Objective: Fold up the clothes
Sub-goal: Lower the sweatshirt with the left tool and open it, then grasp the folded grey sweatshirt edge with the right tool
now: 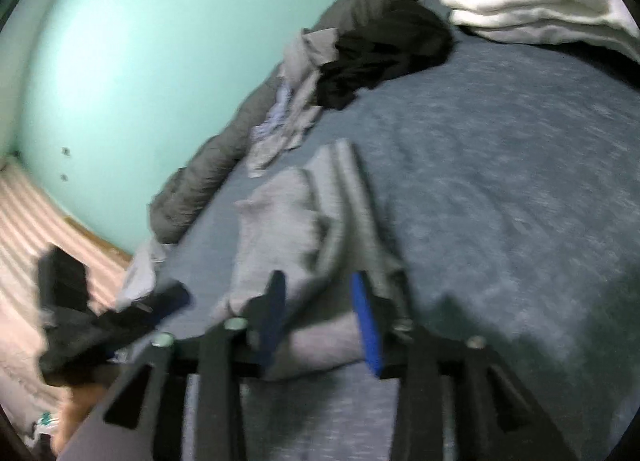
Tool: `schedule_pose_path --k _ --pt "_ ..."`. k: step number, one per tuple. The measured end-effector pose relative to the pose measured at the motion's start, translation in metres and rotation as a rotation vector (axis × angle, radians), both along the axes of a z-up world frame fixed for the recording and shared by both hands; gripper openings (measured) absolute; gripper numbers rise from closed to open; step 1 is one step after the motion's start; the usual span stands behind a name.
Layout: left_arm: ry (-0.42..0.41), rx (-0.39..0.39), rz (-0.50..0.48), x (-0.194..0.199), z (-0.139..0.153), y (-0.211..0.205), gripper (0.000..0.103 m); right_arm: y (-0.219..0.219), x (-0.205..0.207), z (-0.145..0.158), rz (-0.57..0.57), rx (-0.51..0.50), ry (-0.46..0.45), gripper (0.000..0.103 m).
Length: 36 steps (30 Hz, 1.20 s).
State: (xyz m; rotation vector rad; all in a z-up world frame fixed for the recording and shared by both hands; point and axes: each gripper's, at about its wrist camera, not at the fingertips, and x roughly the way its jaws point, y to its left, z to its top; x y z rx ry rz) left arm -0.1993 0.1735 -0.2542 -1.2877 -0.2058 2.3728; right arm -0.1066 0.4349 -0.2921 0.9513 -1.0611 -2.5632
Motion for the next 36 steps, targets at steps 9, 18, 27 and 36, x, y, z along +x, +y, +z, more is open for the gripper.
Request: schedule_pose_path --k 9,18,27,36 --pt "-0.041 -0.012 -0.020 0.007 -0.039 -0.003 0.055 -0.018 -0.028 -0.011 0.049 -0.007 -0.064 0.059" --pt "-0.040 -0.024 -0.034 0.007 -0.044 -0.004 0.055 -0.026 -0.041 -0.031 0.069 0.007 -0.105 0.008" --pt "-0.023 -0.070 -0.072 0.017 -0.046 0.002 0.055 -0.020 -0.018 -0.029 -0.001 0.031 -0.138 0.006" --pt "-0.030 -0.084 -0.083 0.018 -0.046 -0.002 0.055 -0.008 -0.012 -0.047 -0.064 -0.007 -0.207 0.013"
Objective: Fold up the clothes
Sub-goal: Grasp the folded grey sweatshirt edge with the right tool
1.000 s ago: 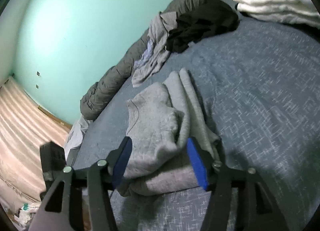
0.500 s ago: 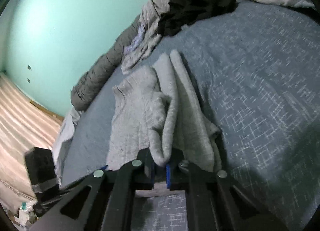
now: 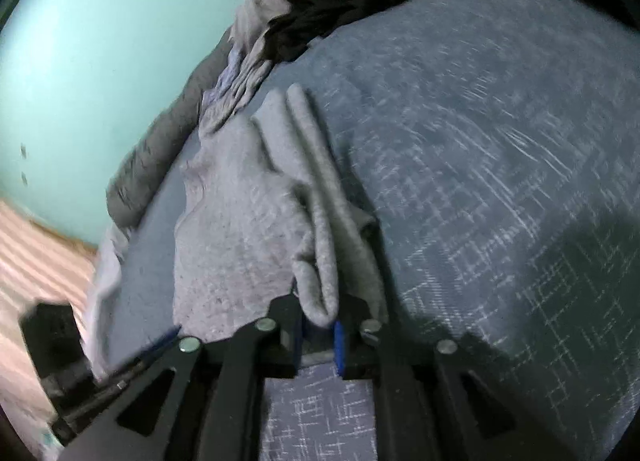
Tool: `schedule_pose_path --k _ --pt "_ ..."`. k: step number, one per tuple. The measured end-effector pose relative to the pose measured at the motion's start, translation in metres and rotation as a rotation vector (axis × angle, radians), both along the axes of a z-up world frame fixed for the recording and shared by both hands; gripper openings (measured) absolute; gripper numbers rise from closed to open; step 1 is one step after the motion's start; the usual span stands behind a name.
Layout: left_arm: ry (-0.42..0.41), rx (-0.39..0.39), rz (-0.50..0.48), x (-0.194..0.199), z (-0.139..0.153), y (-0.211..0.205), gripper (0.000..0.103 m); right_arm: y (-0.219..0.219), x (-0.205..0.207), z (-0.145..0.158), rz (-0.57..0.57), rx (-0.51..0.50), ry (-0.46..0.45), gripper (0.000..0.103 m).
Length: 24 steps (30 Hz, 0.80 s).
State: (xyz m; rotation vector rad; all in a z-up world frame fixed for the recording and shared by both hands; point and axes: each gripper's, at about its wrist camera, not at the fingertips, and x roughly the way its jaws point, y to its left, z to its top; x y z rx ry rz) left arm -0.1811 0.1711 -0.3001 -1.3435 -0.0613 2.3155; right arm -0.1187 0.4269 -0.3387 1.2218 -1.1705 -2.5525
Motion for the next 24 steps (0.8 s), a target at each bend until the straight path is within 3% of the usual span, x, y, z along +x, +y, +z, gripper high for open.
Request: schedule_pose_path --k 2,5,7,10,15,21,24 --pt "0.001 0.002 0.005 0.001 0.000 -0.001 0.055 0.010 0.005 0.009 -0.051 0.016 0.010 0.021" --pt "0.003 0.000 0.011 0.000 0.000 0.004 0.055 0.023 0.010 0.029 -0.097 0.023 0.088 0.021" --pt "0.003 -0.004 0.013 -0.001 0.000 0.005 0.055 0.021 0.010 0.045 -0.075 0.028 0.168 0.021" --pt "0.001 -0.012 0.013 -0.002 0.001 0.007 0.055 0.000 -0.003 0.055 0.029 0.050 0.205 0.021" --pt "-0.006 -0.014 0.002 -0.003 0.002 0.006 0.055 -0.029 -0.024 0.023 0.138 0.108 0.073 0.018" --pt "0.009 0.035 0.047 -0.007 0.020 -0.010 0.055 -0.016 -0.018 0.002 0.087 0.148 -0.031 0.000" --pt "0.006 0.053 0.113 -0.014 0.023 -0.027 0.055 -0.006 -0.012 -0.003 0.064 0.113 -0.052 0.000"
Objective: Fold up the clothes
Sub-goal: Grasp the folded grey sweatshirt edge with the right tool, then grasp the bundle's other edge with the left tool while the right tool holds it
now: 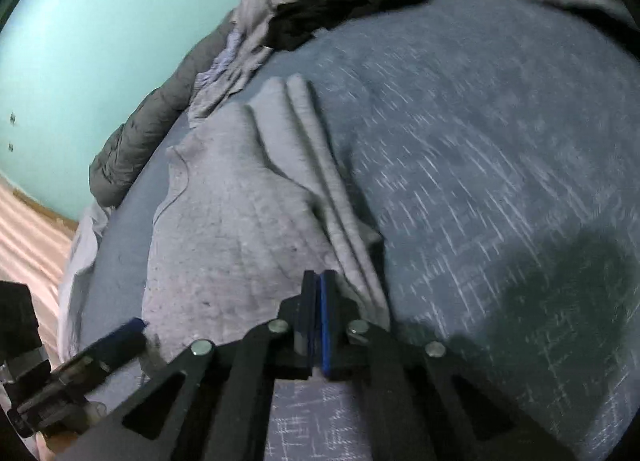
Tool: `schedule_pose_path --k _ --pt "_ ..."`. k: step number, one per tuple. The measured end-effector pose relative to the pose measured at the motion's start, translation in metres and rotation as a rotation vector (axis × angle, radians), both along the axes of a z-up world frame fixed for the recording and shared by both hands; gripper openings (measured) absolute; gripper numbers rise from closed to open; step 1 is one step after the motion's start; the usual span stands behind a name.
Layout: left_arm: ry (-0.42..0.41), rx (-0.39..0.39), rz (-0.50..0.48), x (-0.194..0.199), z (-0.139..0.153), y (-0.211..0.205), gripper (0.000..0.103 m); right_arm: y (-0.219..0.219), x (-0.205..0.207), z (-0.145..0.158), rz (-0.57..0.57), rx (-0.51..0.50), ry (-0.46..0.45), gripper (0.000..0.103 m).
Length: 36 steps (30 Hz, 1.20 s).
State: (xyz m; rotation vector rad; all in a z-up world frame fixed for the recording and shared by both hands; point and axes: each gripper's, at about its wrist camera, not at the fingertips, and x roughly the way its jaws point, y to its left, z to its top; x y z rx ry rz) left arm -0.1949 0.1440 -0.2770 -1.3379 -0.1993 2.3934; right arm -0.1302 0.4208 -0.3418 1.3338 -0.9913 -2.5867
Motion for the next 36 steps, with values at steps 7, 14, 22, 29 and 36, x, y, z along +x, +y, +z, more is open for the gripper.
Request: schedule_pose_path --k 7,14,22,29,36 --pt "-0.104 0.048 0.053 -0.010 -0.021 -0.026 0.059 0.009 0.013 0.020 -0.048 -0.001 0.023 0.001" --pt "-0.177 0.141 0.075 -0.007 -0.027 -0.044 0.066 0.013 0.001 0.040 -0.056 -0.007 0.023 0.023" --pt "-0.223 0.197 0.058 -0.008 -0.033 -0.049 0.072 0.017 -0.010 0.039 0.042 -0.005 -0.037 0.061" --pt "-0.261 0.292 0.094 -0.017 -0.053 -0.054 0.076 0.002 -0.030 0.007 0.199 -0.005 -0.148 0.062" --pt "-0.252 0.317 0.112 -0.024 -0.067 -0.048 0.076 -0.005 -0.044 0.001 0.275 0.036 -0.160 0.064"
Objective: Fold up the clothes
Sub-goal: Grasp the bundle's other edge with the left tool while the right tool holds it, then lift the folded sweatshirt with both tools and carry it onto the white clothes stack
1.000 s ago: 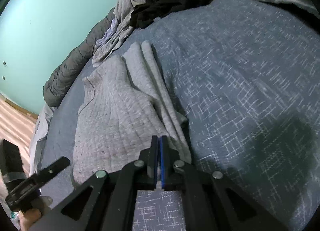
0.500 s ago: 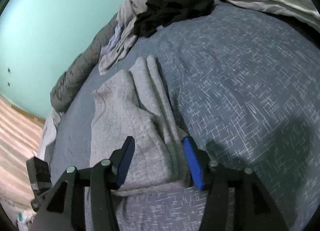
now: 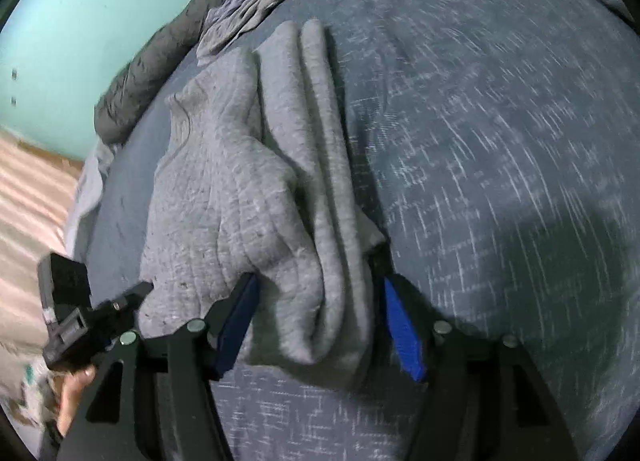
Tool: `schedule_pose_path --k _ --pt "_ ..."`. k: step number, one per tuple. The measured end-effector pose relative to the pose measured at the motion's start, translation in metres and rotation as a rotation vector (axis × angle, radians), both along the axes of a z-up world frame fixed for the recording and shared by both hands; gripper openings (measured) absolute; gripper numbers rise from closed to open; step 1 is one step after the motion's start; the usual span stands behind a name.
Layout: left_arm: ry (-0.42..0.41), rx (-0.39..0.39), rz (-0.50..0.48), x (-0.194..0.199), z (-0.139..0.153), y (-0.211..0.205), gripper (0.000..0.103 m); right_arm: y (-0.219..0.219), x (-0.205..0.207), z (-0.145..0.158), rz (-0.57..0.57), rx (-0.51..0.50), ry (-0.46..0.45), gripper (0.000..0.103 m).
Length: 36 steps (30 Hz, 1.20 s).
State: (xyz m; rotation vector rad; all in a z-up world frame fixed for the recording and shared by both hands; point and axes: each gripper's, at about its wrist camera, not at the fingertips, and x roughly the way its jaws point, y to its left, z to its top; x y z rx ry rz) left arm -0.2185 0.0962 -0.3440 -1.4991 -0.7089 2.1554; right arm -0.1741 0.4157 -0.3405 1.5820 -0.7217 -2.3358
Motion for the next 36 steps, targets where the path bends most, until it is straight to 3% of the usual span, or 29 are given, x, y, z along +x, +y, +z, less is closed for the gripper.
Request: schedule_pose_path --k 5,9,18,22,24,30,33,36 --pt "0.011 -0.019 -0.025 -0.005 0.003 0.005 0.072 -0.003 -0.012 -0.004 0.036 -0.003 -0.007 0.063" --pt "0.021 -0.021 -0.051 -0.003 0.008 0.004 0.070 -0.002 -0.014 -0.005 0.068 -0.061 -0.021 0.048" --pt "0.008 -0.030 -0.055 -0.012 0.003 0.005 0.071 -0.003 -0.018 -0.009 0.075 -0.082 -0.022 0.053" --pt "0.033 -0.038 -0.077 -0.009 0.011 0.004 0.068 -0.009 -0.016 -0.001 0.116 -0.057 -0.007 0.040" --pt "0.027 -0.037 -0.077 -0.010 0.009 0.003 0.068 -0.008 -0.018 0.000 0.130 -0.054 -0.010 0.040" --pt "0.014 -0.029 -0.073 -0.012 0.003 -0.003 0.070 -0.008 -0.027 -0.004 0.121 -0.065 -0.033 0.050" --pt "0.029 -0.046 -0.082 -0.011 0.003 -0.002 0.070 -0.011 -0.025 -0.005 0.124 -0.047 -0.021 0.050" --pt "0.054 -0.066 -0.089 -0.009 0.008 0.000 0.066 -0.015 -0.021 0.000 0.133 -0.020 -0.001 0.040"
